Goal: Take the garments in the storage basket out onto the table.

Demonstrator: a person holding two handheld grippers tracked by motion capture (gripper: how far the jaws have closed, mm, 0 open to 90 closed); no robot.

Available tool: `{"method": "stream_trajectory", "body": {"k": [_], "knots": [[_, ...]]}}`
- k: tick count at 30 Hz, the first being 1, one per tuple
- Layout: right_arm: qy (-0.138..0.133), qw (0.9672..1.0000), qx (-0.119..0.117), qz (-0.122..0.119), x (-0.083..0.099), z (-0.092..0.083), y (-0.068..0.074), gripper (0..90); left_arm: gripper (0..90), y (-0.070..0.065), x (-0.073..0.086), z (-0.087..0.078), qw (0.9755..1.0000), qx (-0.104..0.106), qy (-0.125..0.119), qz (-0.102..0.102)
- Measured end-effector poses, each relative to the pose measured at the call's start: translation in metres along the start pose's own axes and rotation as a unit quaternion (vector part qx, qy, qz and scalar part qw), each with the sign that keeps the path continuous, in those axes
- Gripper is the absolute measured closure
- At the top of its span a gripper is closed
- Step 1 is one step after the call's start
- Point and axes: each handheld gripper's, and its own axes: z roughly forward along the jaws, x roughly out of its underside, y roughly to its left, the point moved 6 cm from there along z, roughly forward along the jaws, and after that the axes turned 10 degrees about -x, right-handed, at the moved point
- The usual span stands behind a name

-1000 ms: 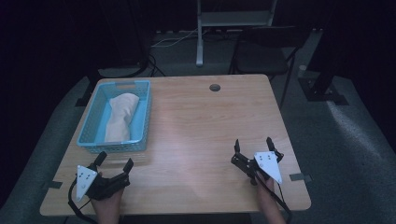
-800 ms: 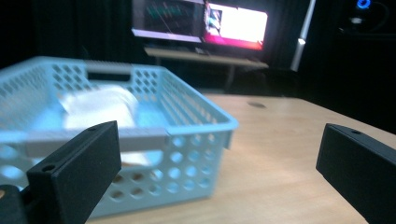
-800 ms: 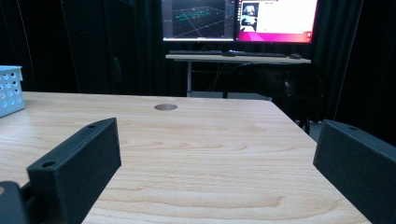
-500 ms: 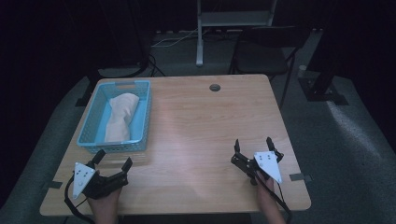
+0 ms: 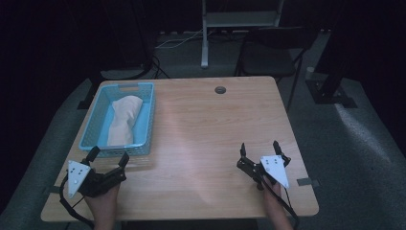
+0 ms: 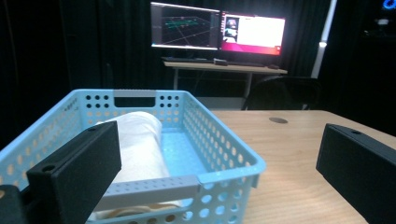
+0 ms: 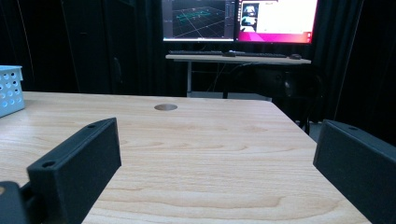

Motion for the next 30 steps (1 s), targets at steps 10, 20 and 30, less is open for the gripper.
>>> {"method": "stream_trajectory", "body": {"k": [10, 20, 30], "knots": [[0.0, 1.0, 0.0, 0.0, 0.0, 0.0, 0.0, 0.1, 0.0, 0.005, -0.014, 0.001, 1.0, 0.0, 0.003, 0.005], [0.0, 1.0, 0.0, 0.0, 0.0, 0.0, 0.0, 0.1, 0.0, 0.001, -0.054, 0.008, 0.9995, 0.003, -0.01, 0.03], [0.0, 1.0, 0.0, 0.0, 0.0, 0.0, 0.0, 0.1, 0.0, 0.009, -0.088, 0.016, 0.9995, 0.001, -0.03, 0.01]]}}
